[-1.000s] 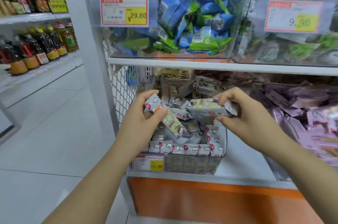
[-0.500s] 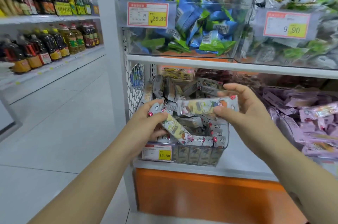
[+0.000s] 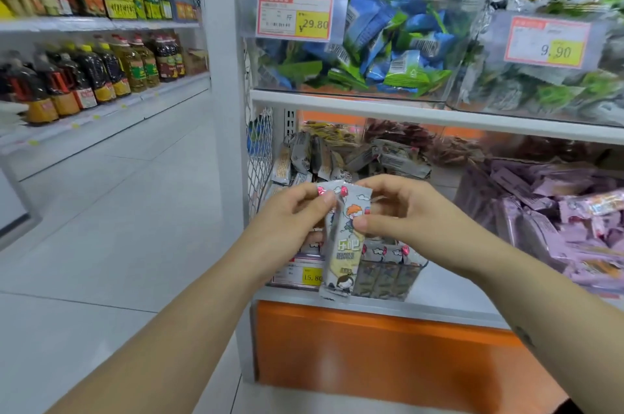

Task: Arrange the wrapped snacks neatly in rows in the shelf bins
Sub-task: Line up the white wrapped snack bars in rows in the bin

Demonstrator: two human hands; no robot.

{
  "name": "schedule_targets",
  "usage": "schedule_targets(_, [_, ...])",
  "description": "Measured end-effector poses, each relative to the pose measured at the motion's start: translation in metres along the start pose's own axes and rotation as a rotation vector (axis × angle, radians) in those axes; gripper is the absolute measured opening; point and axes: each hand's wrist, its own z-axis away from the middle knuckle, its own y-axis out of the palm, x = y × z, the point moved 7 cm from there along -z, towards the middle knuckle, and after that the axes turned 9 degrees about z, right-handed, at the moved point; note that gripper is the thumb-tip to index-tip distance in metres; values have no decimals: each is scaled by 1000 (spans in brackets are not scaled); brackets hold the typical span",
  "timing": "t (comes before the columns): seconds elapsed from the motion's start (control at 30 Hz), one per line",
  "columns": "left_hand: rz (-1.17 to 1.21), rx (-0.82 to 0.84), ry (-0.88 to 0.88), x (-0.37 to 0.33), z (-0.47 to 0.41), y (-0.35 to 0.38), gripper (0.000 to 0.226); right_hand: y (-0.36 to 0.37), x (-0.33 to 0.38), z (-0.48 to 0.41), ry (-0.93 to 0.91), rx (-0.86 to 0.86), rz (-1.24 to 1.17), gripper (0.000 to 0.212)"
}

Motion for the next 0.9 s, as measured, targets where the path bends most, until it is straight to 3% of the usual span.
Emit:
schedule_targets(0.17, [-20, 223, 29, -5, 3, 18, 46, -8, 2, -3, -66, 13, 74, 35])
schedule_targets(0.37, [-139, 192, 224, -23, -7, 21, 78, -16, 8, -12, -127, 59, 92, 76])
schedule_targets(0.47, [-258, 155, 286, -30, -19, 18, 83, -31, 19, -19, -168, 25, 216, 64])
schedule_targets(0.53, [-364, 111, 285, -32, -28, 11, 81, -41, 12, -27, -160, -37, 260, 56])
schedule_targets(0.63, [-521, -14, 284, -27, -40, -9, 56, -43, -17, -41, -79, -102, 308, 60])
schedule_targets(0.77, [-854, -42, 300, -8, -48, -13, 35, -24, -55, -62, 28, -42, 331, 65])
schedule_targets(0.83, [-913, -21, 294, 4, -50, -11, 33, -12, -63, -70, 50, 7, 346, 68])
schedule_targets(0.9, [-963, -19, 315, 10, -51, -13, 32, 1, -68, -78, 59, 61, 306, 58])
